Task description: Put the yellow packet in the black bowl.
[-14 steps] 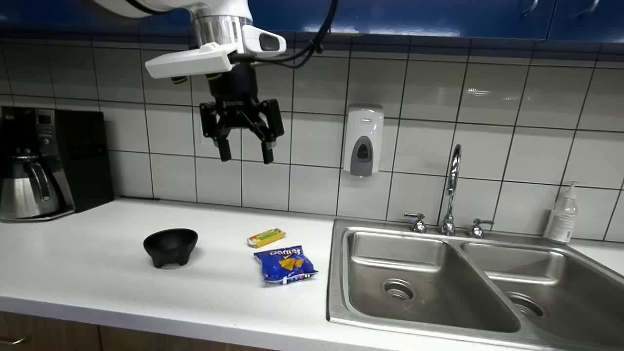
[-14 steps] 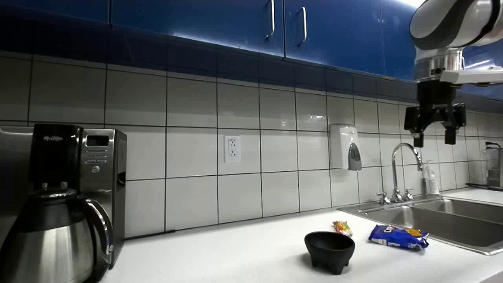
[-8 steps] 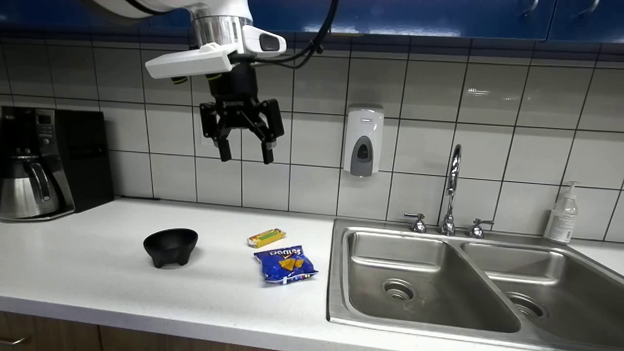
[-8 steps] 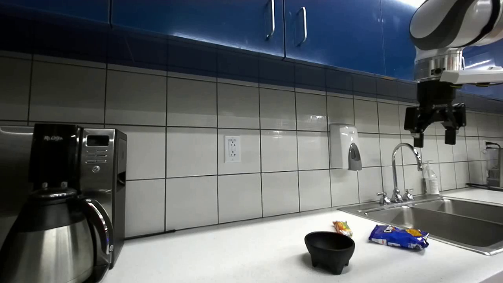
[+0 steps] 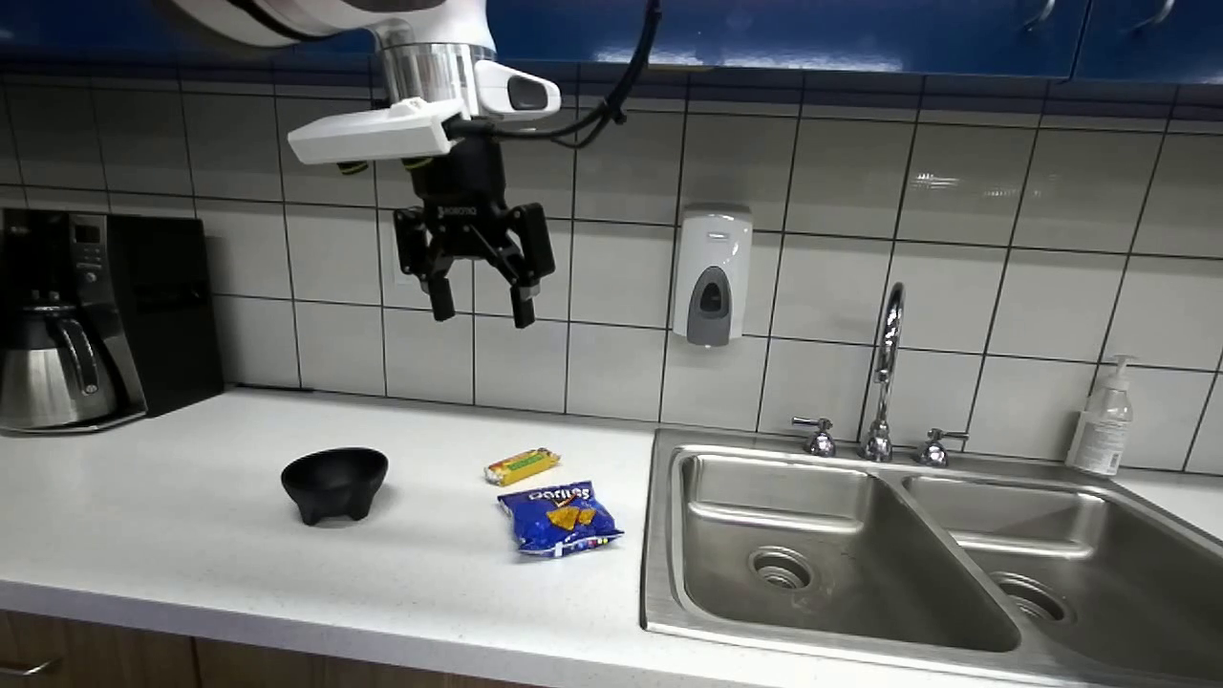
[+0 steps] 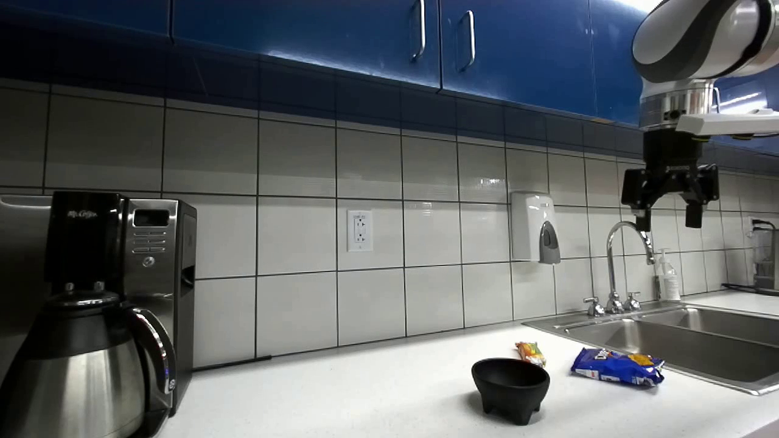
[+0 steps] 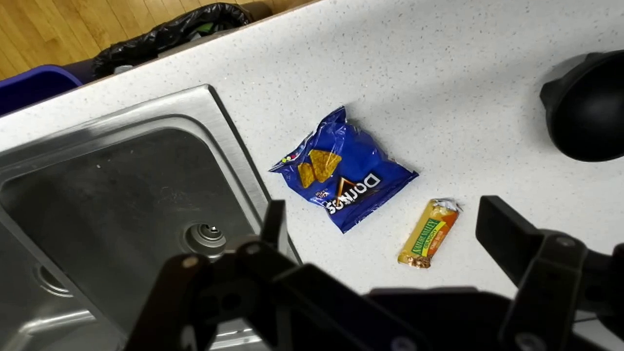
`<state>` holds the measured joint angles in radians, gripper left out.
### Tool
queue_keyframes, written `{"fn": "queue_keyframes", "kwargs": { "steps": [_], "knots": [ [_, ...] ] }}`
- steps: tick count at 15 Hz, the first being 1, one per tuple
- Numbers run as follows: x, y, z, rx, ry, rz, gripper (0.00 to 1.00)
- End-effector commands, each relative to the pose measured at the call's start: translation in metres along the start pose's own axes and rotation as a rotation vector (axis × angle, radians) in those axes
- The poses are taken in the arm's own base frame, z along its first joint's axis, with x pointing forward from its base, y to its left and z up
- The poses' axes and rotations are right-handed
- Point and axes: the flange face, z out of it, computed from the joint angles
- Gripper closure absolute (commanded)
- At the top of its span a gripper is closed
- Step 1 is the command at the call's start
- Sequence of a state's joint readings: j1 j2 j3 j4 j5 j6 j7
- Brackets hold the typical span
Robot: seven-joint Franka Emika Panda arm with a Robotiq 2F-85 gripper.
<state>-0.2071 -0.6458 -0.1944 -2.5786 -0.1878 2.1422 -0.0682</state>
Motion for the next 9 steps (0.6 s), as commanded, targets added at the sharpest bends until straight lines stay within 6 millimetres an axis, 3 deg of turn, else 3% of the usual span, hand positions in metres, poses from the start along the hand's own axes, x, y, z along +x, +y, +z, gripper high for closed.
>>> {"fn": "queue_keyframes", "kwargs": {
  "steps": [1,9],
  "knots": [
    [0.01,-0.014,0.013,0.016,0.035,0.076,0.0],
    [0.043,-0.049,0.047,0.026,0.086,0.158,0.0]
  ]
}}
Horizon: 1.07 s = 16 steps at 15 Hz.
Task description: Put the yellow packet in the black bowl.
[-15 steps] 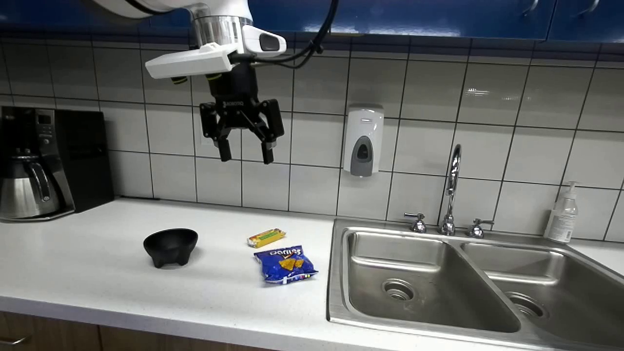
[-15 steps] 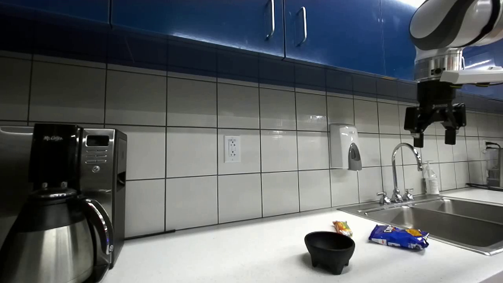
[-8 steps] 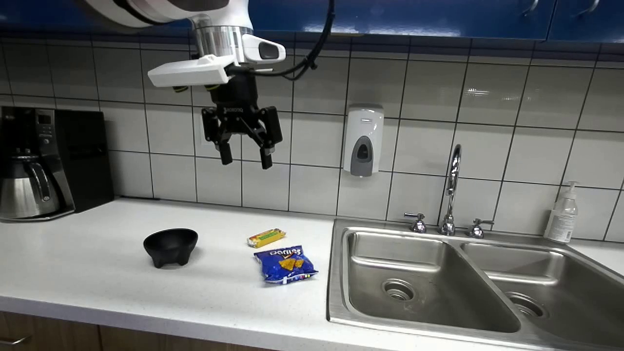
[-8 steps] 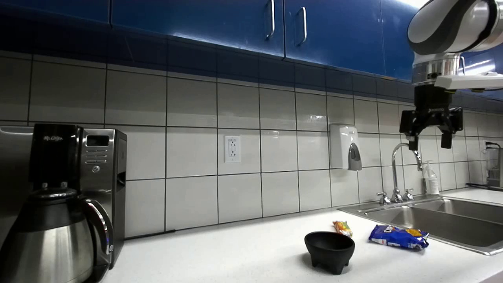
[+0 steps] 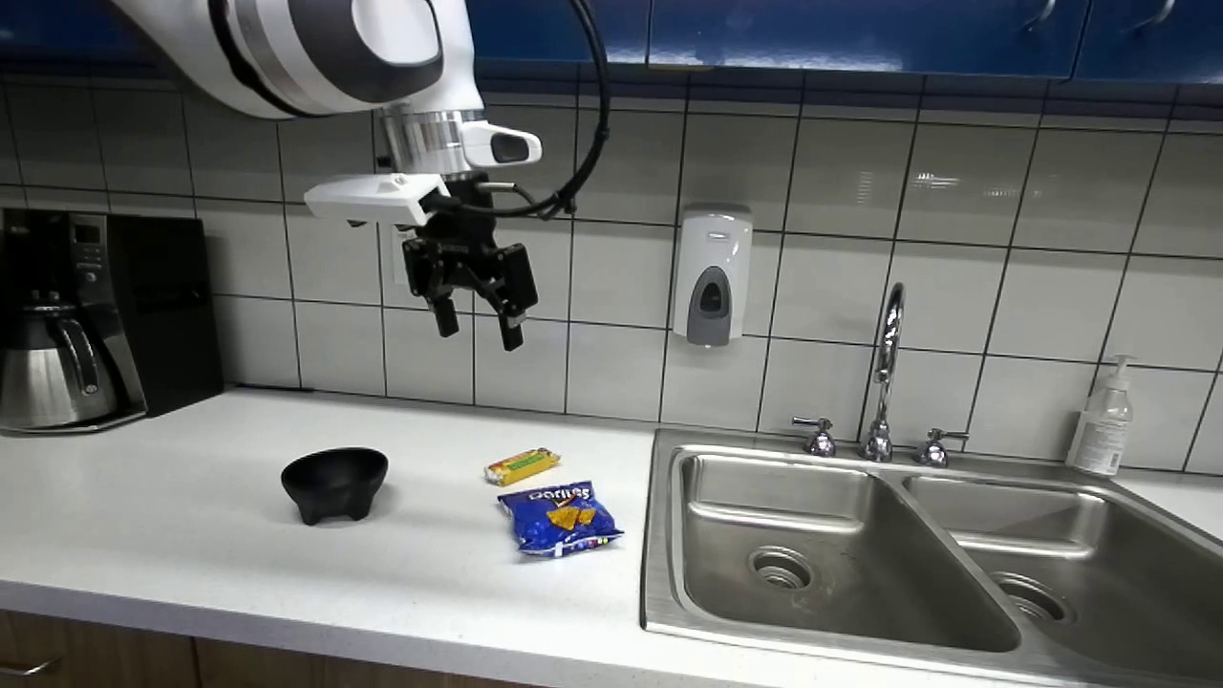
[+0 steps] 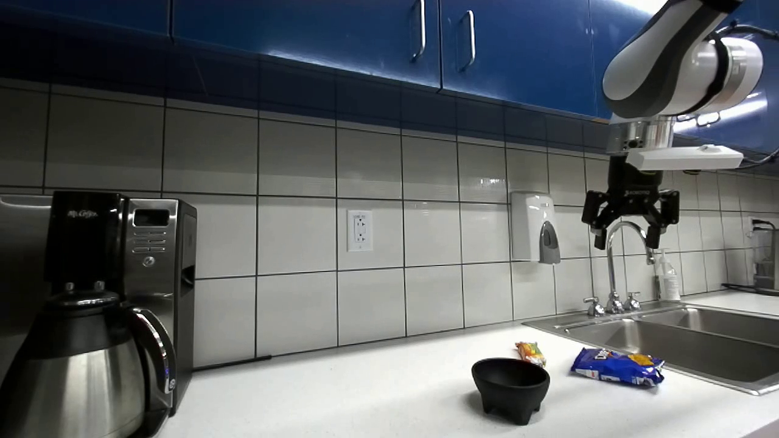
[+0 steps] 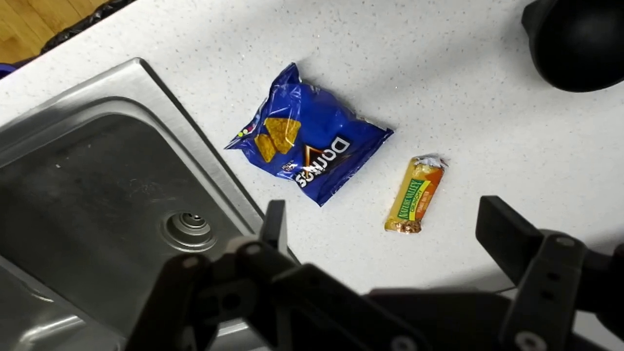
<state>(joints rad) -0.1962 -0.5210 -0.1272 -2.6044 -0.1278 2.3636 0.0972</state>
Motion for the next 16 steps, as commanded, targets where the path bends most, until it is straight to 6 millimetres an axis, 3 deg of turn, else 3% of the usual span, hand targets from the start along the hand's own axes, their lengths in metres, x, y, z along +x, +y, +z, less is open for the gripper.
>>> {"fn": "queue_keyframes", "kwargs": {
  "steps": [1,10,16],
  "knots": [
    [0.015,-0.016,0.016,0.003,0.009,0.047,0.0],
    [0.06,-0.037,0.065,0.008,-0.007,0.086,0.0],
    [0.095,-0.064,0.096,-0.001,-0.034,0.065,0.0]
  ]
}}
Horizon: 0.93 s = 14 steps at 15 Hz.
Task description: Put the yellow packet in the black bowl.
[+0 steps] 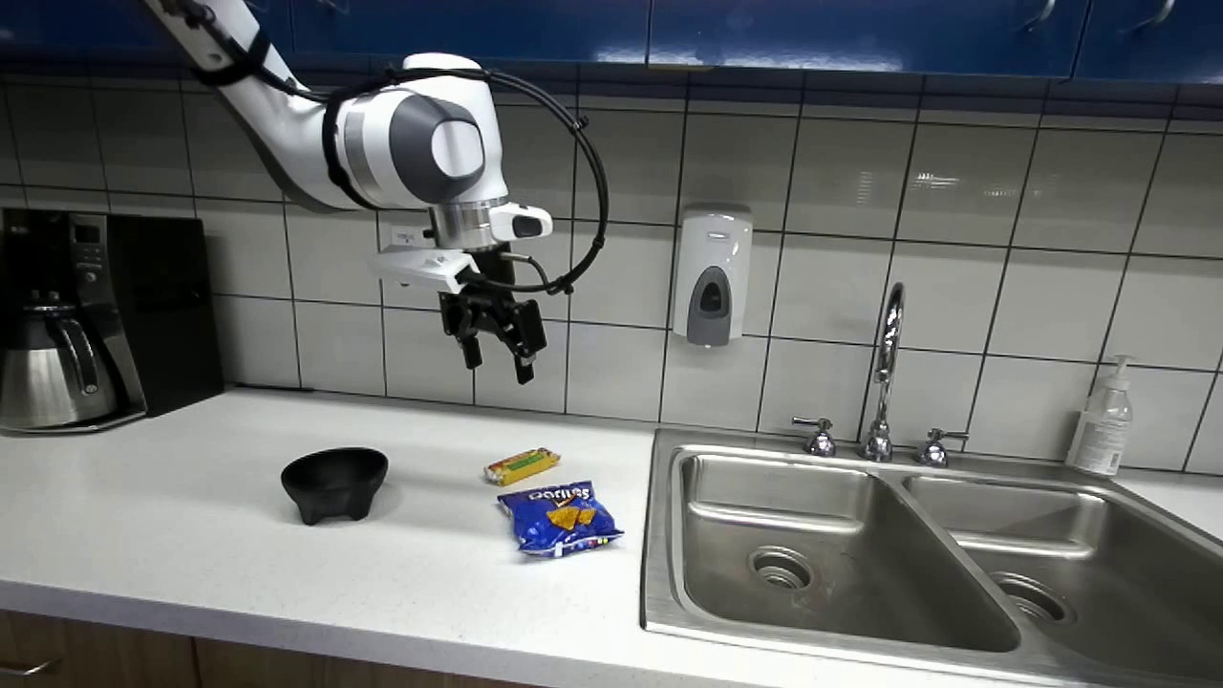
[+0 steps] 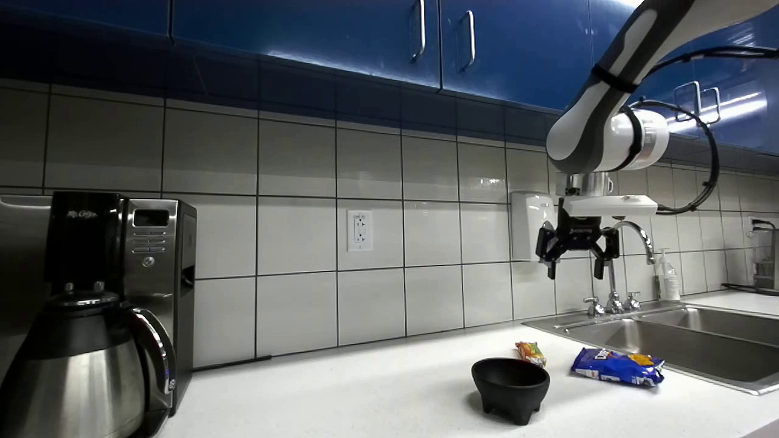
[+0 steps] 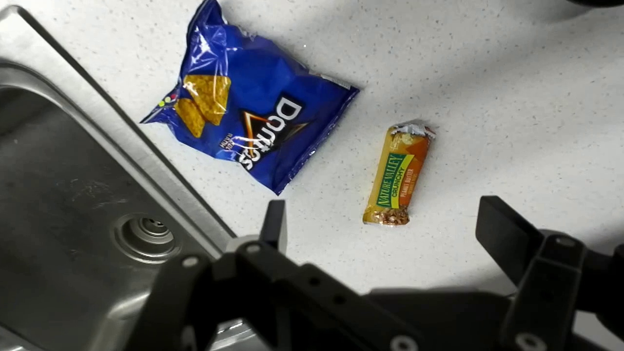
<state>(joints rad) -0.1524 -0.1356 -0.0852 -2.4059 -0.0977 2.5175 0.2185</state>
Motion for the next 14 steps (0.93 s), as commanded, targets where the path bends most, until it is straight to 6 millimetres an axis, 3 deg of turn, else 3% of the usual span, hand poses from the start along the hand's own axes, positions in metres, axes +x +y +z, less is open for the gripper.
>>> {"fn": "queue_keyframes", "kwargs": {
  "steps": [1,7,14],
  "knots": [
    [0.03,-0.022,0.019,-0.002,-0.013,0.015,0.0],
    [0.058,-0.04,0.054,-0.021,-0.043,0.031,0.0],
    [0.076,-0.049,0.091,-0.044,-0.079,0.053,0.0]
  ]
}}
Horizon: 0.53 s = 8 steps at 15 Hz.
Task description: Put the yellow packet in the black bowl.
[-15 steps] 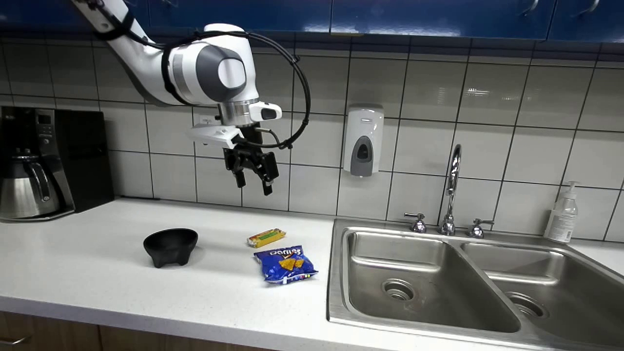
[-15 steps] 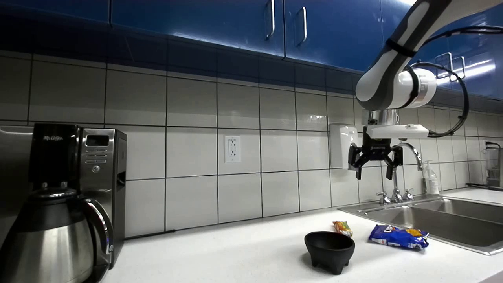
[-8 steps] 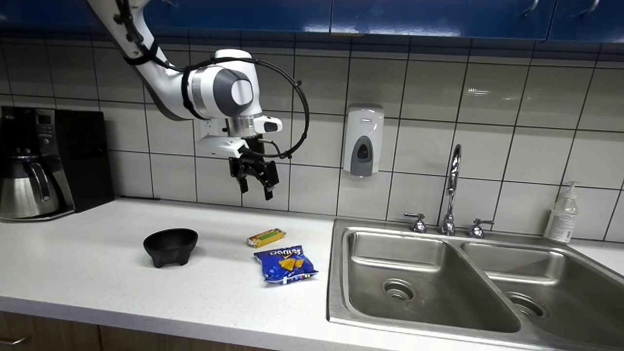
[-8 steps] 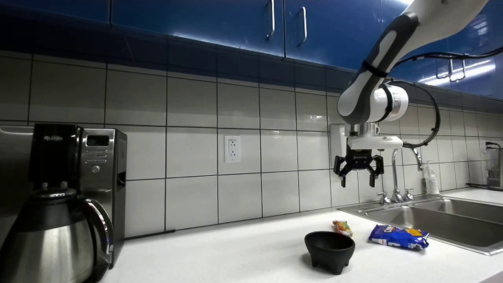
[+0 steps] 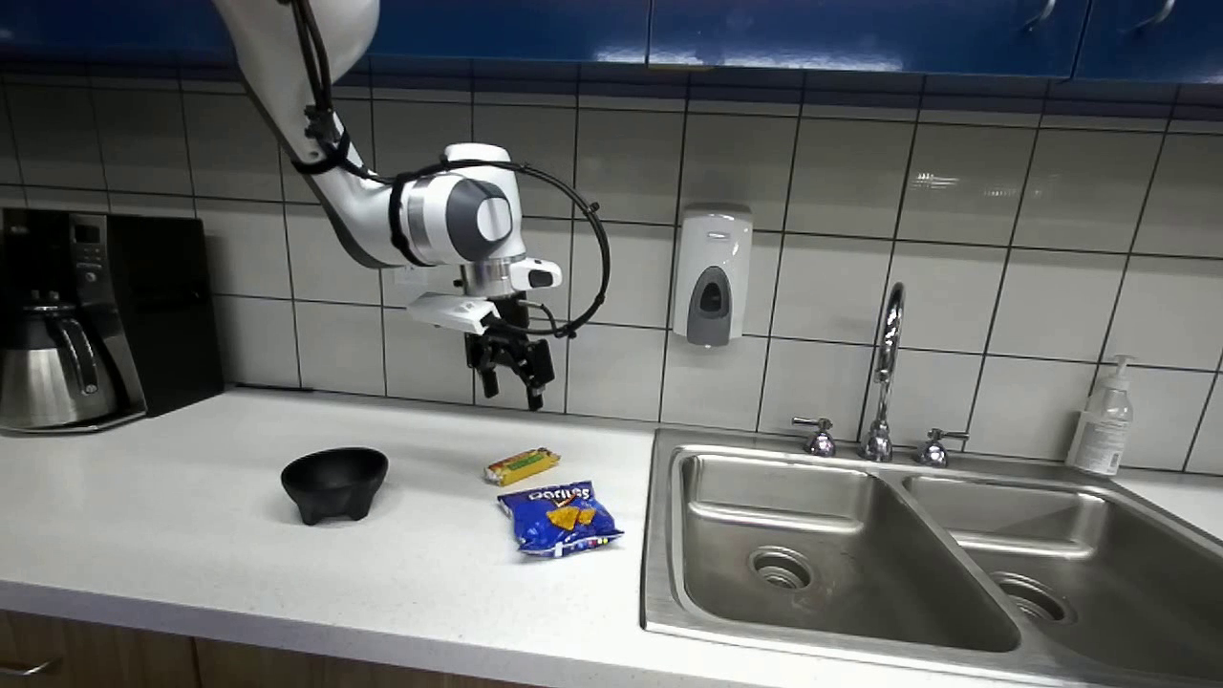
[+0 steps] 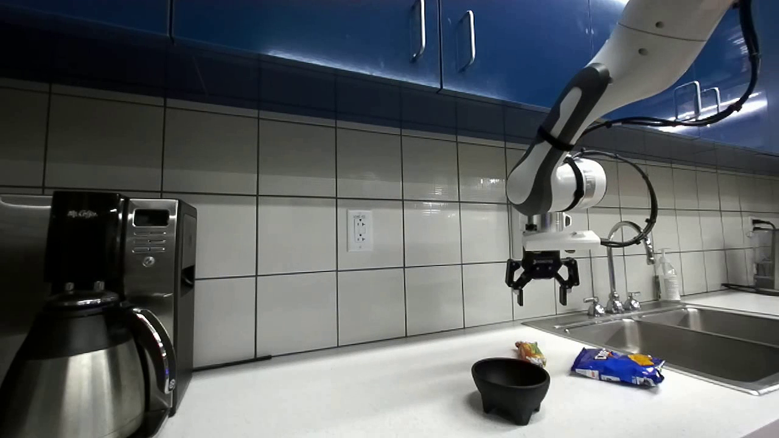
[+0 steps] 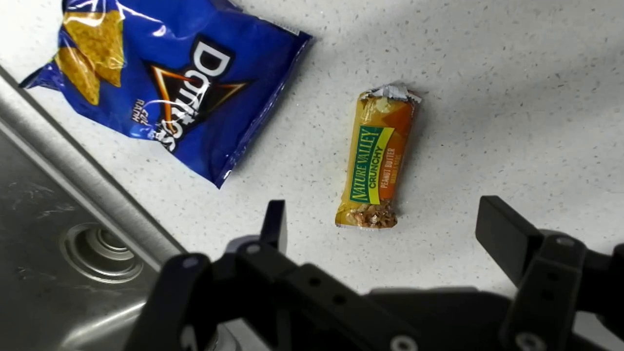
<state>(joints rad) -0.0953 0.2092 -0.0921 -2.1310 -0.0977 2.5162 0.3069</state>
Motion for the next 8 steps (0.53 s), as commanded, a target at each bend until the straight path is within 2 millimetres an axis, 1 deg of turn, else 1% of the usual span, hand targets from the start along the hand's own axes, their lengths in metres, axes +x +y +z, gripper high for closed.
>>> {"fn": "queue_keyframes", "kwargs": {
  "steps": [1,8],
  "knots": [
    [0.015,-0.007,0.013,-0.016,-0.021,0.027,0.0],
    [0.015,-0.007,0.048,-0.045,-0.067,0.032,0.0]
  ]
}}
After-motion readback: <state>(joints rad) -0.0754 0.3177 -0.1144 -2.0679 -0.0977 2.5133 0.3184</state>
